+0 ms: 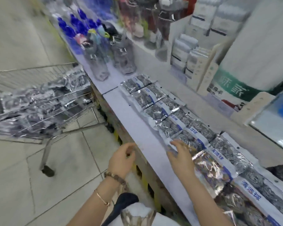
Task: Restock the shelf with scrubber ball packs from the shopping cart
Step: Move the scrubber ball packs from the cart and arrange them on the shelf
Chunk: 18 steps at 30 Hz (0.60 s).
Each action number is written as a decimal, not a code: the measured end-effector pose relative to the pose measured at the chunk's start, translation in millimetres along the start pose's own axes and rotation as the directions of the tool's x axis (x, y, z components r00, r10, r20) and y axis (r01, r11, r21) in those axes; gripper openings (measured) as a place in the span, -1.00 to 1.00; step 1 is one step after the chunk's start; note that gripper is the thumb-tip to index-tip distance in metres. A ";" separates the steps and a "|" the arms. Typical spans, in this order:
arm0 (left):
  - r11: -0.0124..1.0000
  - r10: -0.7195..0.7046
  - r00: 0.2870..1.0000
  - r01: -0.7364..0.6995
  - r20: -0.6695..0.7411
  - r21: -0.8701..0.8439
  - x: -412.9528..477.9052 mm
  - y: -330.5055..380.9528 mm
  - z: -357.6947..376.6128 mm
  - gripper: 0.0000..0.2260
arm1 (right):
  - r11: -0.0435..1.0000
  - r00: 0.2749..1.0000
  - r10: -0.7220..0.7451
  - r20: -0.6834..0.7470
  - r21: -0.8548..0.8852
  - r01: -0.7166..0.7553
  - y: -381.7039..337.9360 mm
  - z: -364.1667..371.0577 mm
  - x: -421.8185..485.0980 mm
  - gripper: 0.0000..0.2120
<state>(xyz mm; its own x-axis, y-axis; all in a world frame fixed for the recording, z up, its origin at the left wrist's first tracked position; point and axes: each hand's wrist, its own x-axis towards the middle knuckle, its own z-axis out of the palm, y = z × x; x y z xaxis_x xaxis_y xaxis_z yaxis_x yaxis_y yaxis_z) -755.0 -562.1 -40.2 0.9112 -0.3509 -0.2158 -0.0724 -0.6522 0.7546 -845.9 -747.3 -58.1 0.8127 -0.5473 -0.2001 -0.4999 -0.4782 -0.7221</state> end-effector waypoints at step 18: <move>0.940 -0.336 0.901 0.303 -0.274 -0.154 99.9 -186.1 -223.6 -0.75 | 0.952 0.895 -0.269 0.356 -0.044 0.304 -233.2 211.5 106.4 -0.66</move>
<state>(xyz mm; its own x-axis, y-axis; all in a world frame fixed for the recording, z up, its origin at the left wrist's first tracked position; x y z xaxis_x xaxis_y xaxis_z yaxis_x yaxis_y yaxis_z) -559.8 -325.5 -63.6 0.9567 0.0872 -0.2778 0.2710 -0.6162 0.7395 -579.6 -548.8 -51.0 0.9685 -0.1167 -0.2202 -0.2420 -0.6513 -0.7192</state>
